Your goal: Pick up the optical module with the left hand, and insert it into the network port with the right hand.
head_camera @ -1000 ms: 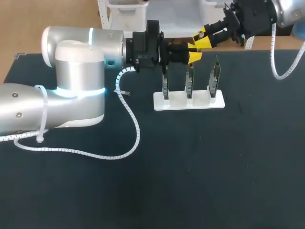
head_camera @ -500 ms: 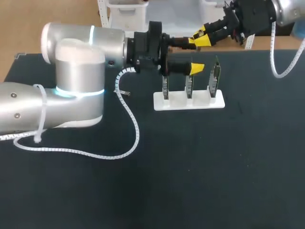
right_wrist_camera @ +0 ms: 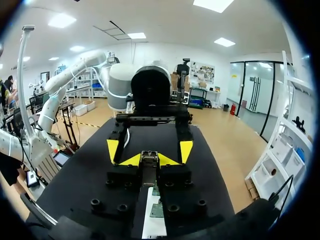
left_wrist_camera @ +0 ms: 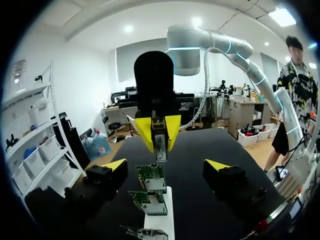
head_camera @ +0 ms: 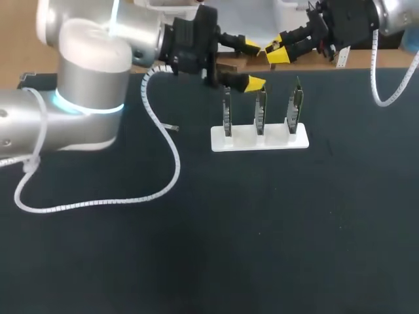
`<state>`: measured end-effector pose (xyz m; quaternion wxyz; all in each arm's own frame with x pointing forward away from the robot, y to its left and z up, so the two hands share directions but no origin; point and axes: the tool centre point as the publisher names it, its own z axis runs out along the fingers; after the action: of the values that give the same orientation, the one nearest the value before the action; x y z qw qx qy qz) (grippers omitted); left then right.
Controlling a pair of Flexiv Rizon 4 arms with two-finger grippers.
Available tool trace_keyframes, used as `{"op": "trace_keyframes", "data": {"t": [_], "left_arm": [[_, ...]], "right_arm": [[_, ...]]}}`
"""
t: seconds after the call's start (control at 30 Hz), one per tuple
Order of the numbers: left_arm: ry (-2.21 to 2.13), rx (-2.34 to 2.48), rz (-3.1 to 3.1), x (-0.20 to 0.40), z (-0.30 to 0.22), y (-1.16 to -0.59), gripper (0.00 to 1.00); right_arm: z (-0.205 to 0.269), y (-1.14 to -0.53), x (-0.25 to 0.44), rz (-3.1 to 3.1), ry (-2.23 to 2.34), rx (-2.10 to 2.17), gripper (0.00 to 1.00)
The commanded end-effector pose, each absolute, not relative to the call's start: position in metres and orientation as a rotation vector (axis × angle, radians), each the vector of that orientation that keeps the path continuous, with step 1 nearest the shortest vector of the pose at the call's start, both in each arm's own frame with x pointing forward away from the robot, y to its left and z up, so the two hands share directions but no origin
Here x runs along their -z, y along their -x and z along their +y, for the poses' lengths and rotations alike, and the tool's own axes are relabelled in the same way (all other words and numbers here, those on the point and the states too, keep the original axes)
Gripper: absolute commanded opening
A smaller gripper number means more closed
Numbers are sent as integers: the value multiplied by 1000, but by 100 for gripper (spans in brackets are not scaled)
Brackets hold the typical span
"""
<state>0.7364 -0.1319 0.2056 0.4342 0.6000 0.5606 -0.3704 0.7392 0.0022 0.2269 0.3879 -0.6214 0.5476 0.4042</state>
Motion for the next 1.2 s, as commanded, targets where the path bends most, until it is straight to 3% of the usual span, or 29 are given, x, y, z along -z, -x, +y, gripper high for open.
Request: {"op": "trace_keyframes", "data": {"t": [0.03, 1.2], "left_arm": [[-1566, 895, 1456, -208, -125, -741, 100], [-1669, 727, 1572, -219, -86, -754, 100]], "right_arm": [[2, -740, -227, 1391, 1581, -1031, 0], [2, -740, -227, 1391, 1581, -1031, 0]]}}
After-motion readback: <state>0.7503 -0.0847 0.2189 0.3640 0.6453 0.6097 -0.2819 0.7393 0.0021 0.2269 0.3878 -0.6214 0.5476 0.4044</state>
